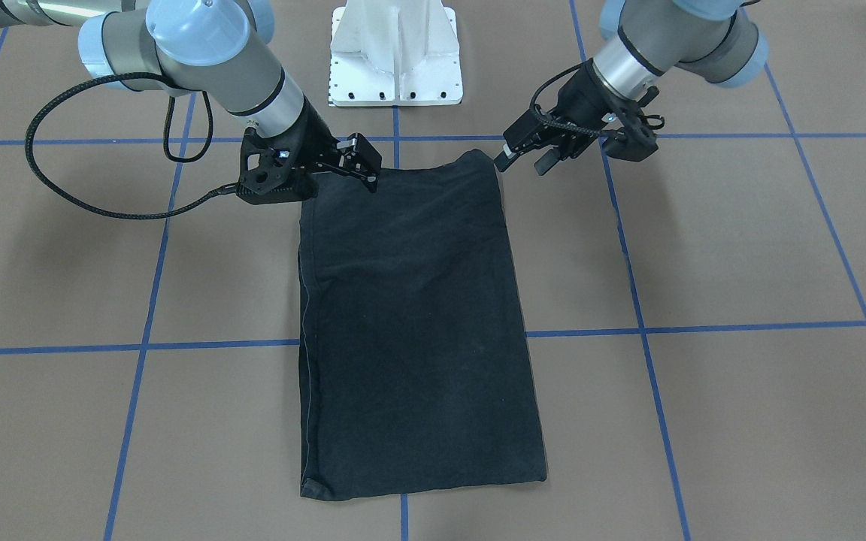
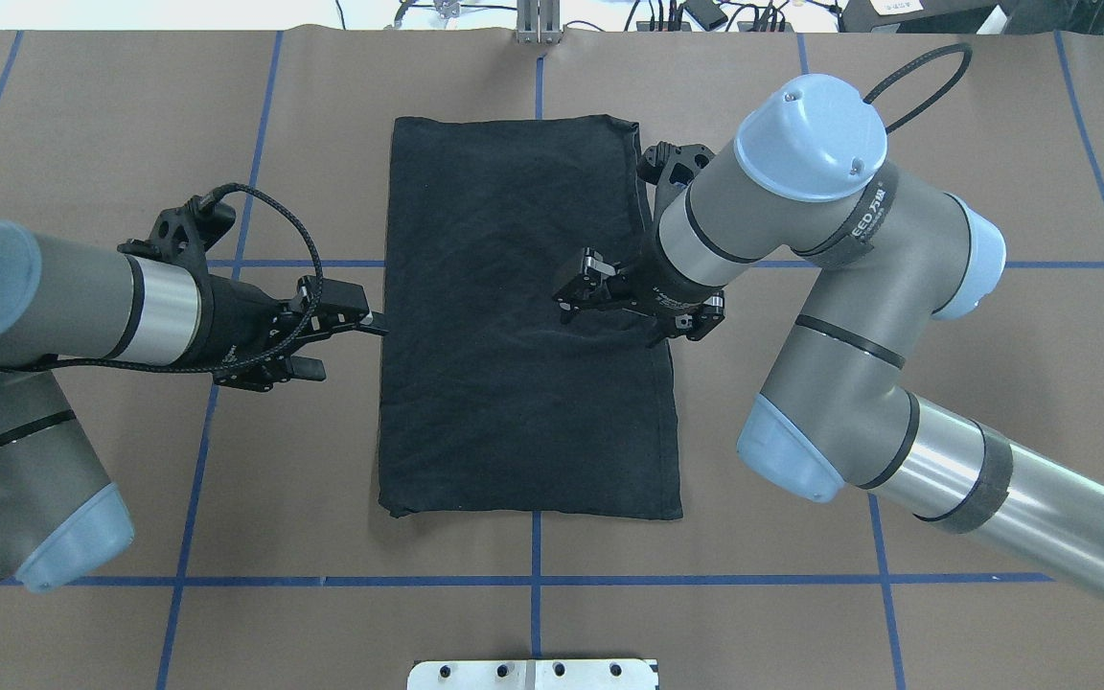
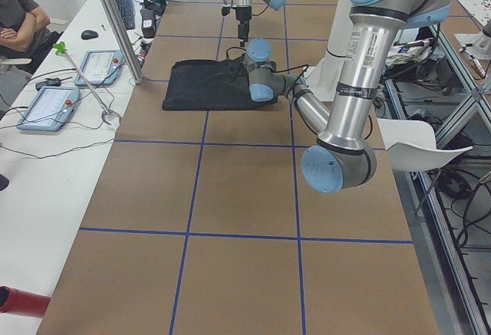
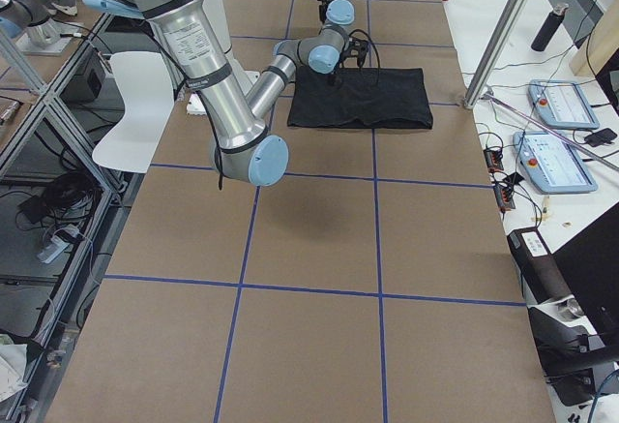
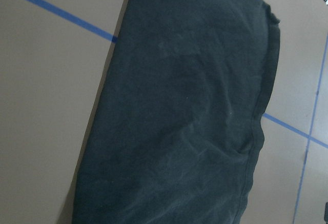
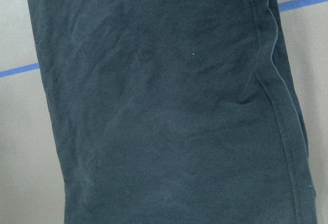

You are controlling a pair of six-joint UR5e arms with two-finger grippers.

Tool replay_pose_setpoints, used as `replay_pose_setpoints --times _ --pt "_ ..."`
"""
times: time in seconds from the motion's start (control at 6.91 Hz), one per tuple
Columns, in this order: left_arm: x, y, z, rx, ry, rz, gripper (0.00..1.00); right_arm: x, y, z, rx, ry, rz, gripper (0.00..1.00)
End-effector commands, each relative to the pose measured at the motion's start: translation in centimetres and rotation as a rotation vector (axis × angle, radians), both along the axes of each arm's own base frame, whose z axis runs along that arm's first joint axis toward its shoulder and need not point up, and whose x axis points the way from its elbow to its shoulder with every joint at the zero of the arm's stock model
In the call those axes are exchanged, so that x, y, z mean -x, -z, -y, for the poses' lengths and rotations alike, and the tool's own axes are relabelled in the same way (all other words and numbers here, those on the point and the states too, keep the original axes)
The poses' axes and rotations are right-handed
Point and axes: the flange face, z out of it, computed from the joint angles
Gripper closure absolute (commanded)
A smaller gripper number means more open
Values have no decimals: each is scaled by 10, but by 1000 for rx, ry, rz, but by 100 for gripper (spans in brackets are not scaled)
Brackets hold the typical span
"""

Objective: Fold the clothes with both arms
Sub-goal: 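Move the left gripper to the bundle's near corner while the right gripper presses its middle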

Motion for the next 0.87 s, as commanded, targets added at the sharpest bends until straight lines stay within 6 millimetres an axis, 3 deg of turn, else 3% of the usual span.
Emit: replay_pose_setpoints --times 0.0,0.29,0.72 --pt "-50 -33 -33 13 5 45 0 -4 -3 -5 0 6 5 1" --pt "-79 -42 -61 47 -44 67 0 -4 -4 -5 2 9 5 1" --pt "-104 -52 -88 60 -106 93 0 -5 -3 -5 2 8 8 1"
